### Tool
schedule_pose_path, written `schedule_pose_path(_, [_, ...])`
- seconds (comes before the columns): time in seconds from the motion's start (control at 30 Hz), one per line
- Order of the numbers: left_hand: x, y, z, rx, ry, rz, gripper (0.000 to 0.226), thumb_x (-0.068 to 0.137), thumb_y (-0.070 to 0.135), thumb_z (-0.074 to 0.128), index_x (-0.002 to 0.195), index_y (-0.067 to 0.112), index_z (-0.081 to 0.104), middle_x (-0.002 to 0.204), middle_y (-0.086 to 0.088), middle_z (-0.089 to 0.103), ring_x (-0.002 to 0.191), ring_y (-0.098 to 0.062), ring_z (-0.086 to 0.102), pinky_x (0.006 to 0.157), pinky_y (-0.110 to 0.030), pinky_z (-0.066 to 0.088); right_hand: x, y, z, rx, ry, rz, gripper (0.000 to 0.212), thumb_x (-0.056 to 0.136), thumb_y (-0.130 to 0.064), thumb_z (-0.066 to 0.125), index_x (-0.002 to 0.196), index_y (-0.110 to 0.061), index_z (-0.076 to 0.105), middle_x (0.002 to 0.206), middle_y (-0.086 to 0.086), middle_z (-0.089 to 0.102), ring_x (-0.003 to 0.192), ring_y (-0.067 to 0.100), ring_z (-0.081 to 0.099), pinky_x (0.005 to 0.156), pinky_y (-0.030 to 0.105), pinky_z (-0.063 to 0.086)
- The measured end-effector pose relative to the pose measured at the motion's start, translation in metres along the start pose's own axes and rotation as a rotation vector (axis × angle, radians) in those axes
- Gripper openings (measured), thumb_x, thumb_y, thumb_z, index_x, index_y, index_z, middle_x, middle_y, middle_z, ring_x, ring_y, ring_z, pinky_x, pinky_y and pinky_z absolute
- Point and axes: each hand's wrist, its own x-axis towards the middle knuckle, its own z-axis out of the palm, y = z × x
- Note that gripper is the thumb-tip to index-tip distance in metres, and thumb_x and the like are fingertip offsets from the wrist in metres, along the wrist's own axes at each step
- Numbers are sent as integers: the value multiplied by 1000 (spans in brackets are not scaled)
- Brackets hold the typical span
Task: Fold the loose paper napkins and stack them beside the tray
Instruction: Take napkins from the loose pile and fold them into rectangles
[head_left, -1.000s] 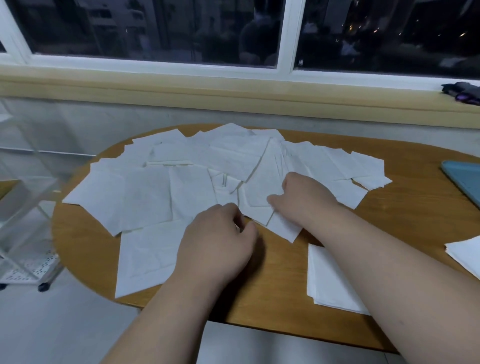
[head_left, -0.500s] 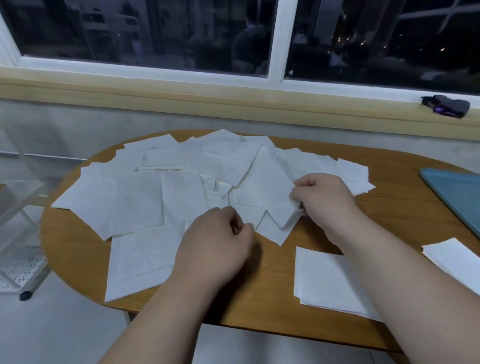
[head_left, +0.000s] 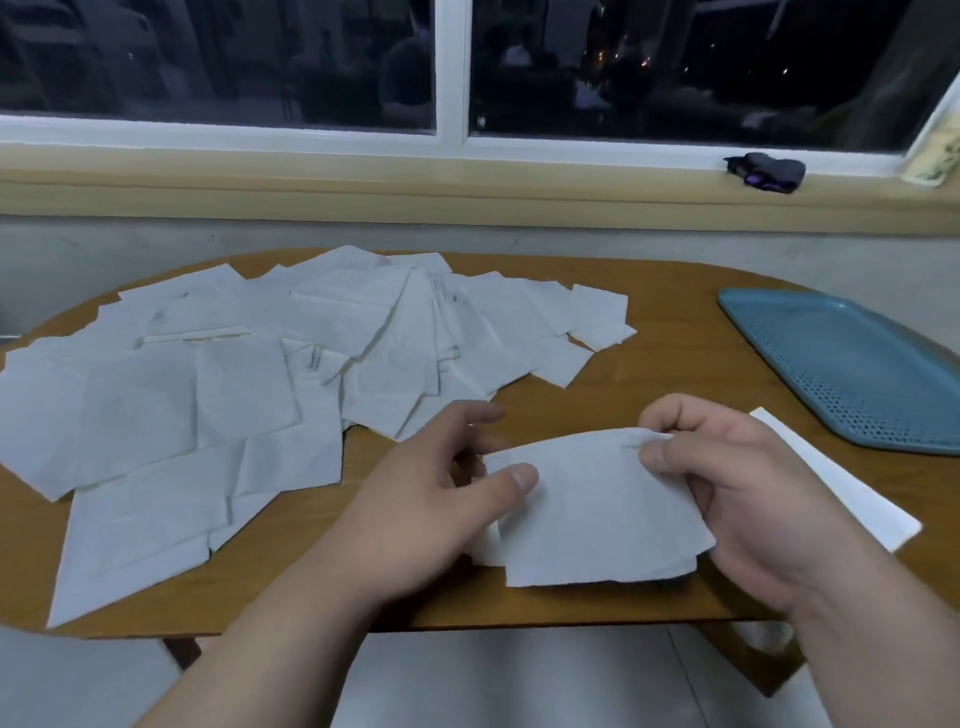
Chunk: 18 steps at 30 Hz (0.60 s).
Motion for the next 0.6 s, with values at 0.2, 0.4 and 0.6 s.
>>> schedule_pose_path(0.2, [9,1,14,-259,46,14,31,76,34,72,106,42,70,90,-2,70,89,-32,67,81,-50,53,7,5,-13,135,44,12,19,87,3,58,85,-15,66,84,16,68,73,27,64,57,35,48])
schedule_pose_path(0.4, [18,-7,7,-222,59,-37,27,80,29,71,104,40,71,89,-14,67,81,-25,68,81,-49,54,13,18,-15,-166,88,-53,33,87,-4,66,108,-29,65,91,15,70,76,28,69,71,45,49])
schedule_pose_path(0.6, [24,-13,14,231,124,-35,24,91,38,61,111,50,59,86,13,69,74,-5,63,70,-24,49,22,29,-12,-438,180,-130,41,82,-8,67,107,-39,58,84,0,66,65,14,63,60,32,47])
